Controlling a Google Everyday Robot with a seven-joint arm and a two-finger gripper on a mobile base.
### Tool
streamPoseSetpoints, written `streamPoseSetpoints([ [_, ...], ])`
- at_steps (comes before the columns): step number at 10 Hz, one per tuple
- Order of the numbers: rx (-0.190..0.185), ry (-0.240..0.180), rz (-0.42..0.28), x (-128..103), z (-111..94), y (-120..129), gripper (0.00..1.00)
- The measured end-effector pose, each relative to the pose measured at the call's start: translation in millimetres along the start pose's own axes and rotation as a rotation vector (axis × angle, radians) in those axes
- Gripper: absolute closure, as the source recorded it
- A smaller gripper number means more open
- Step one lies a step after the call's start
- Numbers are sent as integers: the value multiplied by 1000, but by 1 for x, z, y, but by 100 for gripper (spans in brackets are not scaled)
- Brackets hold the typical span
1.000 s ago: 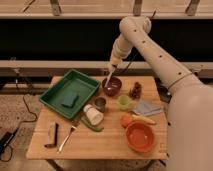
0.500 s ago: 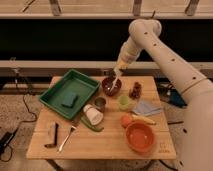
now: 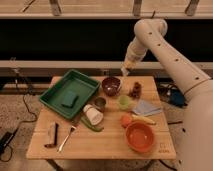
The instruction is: Place brush in purple bowl
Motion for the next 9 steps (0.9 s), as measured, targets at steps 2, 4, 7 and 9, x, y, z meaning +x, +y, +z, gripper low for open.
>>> streamPoseSetpoints([
  [2, 19, 14, 4, -7, 11, -25, 100],
  [4, 34, 11, -5, -24, 19, -36, 100],
  [7, 37, -21, -23, -53, 34, -38, 100],
  [9, 21, -53, -34, -59, 39, -24, 100],
])
